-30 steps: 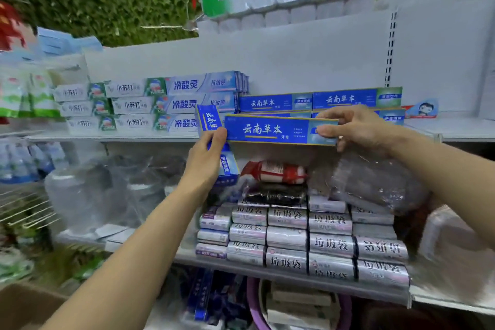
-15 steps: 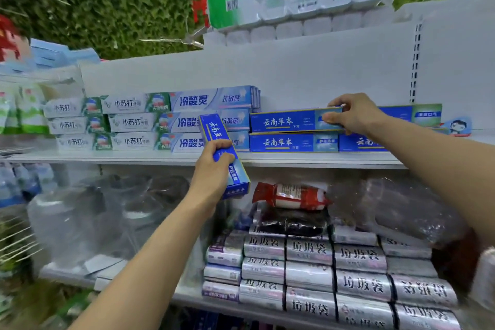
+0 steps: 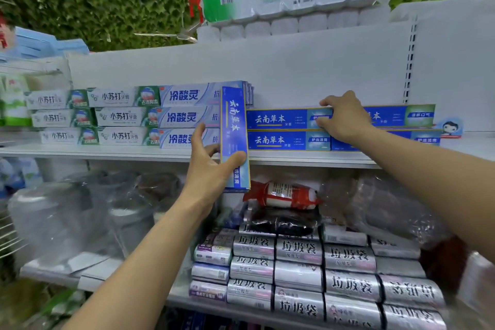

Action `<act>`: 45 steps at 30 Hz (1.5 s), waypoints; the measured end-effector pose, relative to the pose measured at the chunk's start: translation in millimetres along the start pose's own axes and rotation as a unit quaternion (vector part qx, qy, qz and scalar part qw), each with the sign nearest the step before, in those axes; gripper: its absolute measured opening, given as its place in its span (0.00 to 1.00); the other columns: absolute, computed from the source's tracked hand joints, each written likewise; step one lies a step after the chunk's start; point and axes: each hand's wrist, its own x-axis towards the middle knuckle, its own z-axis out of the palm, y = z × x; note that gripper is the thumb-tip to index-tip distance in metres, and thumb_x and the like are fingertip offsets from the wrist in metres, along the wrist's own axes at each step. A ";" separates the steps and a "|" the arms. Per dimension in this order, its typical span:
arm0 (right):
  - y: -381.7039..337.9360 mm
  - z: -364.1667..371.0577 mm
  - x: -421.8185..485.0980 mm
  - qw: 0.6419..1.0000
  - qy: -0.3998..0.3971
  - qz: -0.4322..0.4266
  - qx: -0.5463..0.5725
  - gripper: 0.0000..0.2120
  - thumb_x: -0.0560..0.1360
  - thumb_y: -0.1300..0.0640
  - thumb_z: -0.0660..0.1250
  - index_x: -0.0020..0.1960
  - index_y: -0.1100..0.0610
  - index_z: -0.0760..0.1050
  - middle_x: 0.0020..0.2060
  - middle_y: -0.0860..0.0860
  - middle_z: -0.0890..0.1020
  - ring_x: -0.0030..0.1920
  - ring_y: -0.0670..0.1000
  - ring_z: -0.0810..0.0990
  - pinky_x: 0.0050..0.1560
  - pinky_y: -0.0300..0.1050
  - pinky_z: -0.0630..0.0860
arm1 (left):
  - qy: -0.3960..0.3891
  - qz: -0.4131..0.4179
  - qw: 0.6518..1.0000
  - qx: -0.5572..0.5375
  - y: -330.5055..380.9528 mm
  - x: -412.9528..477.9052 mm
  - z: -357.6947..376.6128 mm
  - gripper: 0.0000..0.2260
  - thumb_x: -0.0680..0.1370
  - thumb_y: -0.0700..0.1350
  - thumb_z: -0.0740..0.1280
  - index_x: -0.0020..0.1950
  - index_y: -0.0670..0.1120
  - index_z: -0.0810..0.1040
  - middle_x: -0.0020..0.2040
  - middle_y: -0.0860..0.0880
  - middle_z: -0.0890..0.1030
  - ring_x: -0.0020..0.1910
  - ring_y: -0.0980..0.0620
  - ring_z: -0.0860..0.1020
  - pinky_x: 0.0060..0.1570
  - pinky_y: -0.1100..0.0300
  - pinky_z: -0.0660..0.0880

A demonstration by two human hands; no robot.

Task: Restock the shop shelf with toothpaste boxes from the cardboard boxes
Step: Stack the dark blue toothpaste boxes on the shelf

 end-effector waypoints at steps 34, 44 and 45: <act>140.5 -95.8 7.6 0.968 -0.100 -0.147 -0.178 0.32 0.71 0.50 0.72 0.72 0.46 0.64 0.62 0.50 0.70 0.64 0.51 0.67 0.57 0.51 0.72 | -0.064 0.214 0.842 0.491 -4.2 58.6 188.7 0.33 0.75 0.51 0.68 0.77 0.50 0.58 0.78 0.52 0.57 0.78 0.50 0.53 0.76 0.45 0.50; 139.6 -90.7 9.9 0.963 -0.141 -0.135 -0.184 0.36 0.72 0.50 0.72 0.75 0.47 0.59 0.66 0.52 0.68 0.66 0.53 0.66 0.60 0.53 0.68 | -0.080 0.209 0.847 0.482 -3.3 59.8 186.8 0.33 0.75 0.52 0.67 0.77 0.51 0.58 0.79 0.52 0.56 0.78 0.50 0.52 0.75 0.44 0.51; 138.9 -90.3 10.2 0.962 -0.144 -0.133 -0.189 0.36 0.72 0.50 0.71 0.75 0.47 0.58 0.67 0.52 0.68 0.66 0.54 0.66 0.60 0.53 0.68 | -0.083 0.208 0.848 0.481 -3.1 59.8 186.5 0.32 0.75 0.52 0.67 0.77 0.51 0.58 0.79 0.52 0.56 0.78 0.50 0.52 0.75 0.44 0.51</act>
